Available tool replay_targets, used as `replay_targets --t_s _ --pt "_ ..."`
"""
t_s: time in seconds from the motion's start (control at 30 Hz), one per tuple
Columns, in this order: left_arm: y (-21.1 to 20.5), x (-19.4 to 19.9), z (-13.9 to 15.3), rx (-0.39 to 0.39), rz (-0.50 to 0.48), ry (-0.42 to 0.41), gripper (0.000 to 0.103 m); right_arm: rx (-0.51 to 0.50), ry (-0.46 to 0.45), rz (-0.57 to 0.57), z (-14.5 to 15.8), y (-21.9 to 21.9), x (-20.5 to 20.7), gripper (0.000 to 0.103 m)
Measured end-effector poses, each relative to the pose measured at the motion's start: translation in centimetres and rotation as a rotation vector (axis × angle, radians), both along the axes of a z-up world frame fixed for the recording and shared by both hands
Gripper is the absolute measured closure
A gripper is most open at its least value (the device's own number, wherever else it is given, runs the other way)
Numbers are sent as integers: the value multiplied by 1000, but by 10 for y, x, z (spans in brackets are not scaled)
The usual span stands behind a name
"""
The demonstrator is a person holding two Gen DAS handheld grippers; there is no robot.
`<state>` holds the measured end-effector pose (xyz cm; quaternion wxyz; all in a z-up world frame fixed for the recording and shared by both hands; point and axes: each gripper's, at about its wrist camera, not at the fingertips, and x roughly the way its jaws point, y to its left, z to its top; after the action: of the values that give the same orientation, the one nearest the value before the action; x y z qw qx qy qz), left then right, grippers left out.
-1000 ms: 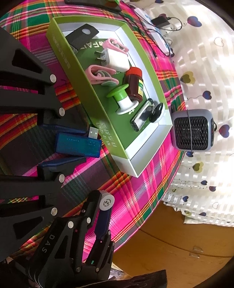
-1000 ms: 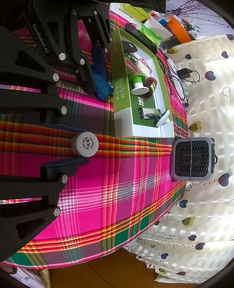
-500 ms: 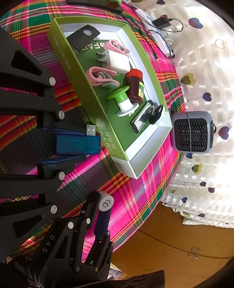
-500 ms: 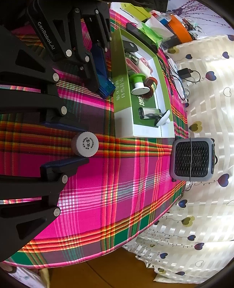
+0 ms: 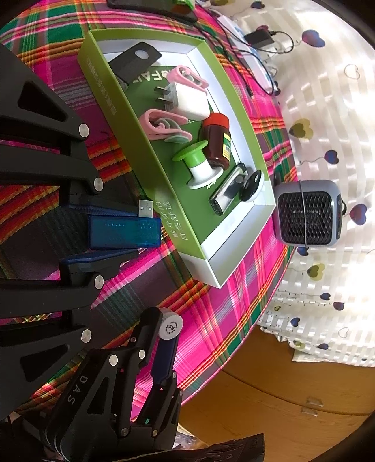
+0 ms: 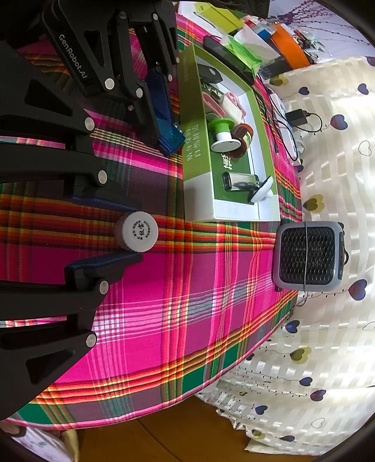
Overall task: Organize rigid objects
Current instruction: 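Carry the USB stick over the green box with the left tool while the right tool carries the container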
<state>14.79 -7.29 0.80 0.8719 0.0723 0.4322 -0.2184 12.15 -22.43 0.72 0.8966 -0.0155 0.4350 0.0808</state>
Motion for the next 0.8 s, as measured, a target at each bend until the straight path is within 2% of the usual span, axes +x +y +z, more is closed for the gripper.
replay_targets --t_s 0.8 --pt "3 -8 10 0 20 -25 82 17 -1 -7 2 -2 -1 74"
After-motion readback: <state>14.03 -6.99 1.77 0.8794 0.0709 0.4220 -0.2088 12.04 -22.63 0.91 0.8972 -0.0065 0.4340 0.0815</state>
